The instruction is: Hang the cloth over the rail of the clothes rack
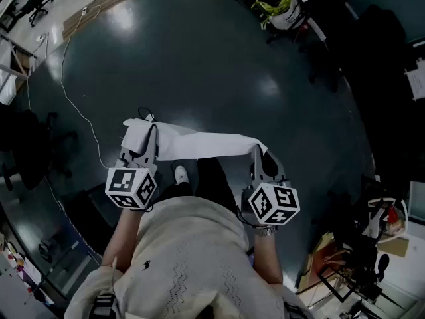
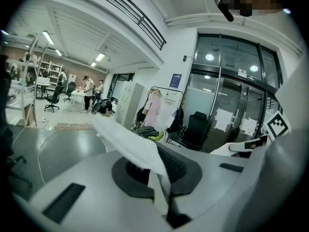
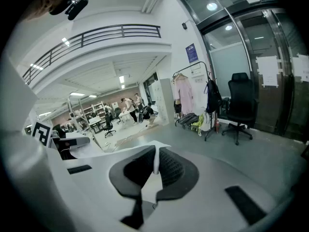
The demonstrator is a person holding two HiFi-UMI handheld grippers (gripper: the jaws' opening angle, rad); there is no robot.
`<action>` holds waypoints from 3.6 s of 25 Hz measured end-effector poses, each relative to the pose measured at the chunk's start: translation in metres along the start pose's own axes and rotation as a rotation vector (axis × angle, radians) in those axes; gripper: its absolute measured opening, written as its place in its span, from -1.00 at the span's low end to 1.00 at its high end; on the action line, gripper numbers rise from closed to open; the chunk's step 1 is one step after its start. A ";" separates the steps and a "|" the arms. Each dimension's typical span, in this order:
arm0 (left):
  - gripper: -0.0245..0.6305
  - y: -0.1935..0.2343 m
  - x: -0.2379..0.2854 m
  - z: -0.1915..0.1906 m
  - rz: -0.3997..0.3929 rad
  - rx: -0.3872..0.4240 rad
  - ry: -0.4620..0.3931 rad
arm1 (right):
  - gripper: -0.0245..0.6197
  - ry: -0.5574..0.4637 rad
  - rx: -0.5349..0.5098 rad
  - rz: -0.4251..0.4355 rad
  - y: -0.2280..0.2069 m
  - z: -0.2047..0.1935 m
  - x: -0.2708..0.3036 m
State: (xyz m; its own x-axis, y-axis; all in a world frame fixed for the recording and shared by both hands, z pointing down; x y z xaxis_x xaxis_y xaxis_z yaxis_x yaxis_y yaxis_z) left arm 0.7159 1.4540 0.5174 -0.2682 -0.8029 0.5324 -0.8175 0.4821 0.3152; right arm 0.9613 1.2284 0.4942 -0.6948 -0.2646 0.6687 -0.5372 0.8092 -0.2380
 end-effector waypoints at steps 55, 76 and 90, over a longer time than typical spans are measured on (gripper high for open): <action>-0.88 0.169 0.525 0.452 -0.086 0.143 0.001 | -0.85 -0.071 0.066 -0.115 -0.116 0.478 0.444; -0.88 0.149 0.760 0.595 0.037 0.114 0.036 | -0.85 -0.007 -0.027 0.000 -0.273 0.694 0.633; -0.88 0.216 0.898 0.726 -0.207 0.250 0.099 | -0.85 -0.026 0.176 -0.216 -0.251 0.765 0.709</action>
State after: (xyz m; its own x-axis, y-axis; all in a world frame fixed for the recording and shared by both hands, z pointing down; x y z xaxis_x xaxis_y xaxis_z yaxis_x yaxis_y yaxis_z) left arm -0.0715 0.5824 0.4926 -0.0427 -0.8307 0.5550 -0.9523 0.2018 0.2288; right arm 0.2379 0.4367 0.4888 -0.5657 -0.4360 0.6999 -0.7476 0.6293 -0.2122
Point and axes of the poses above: the fingertips, and each gripper's own axes: x forward along the fingers, y to its left, z out of its top, the point moved 10 cm from there along -x, backward along the fingers, and after that the axes turned 13 degrees about y, right-handed, at the moved point
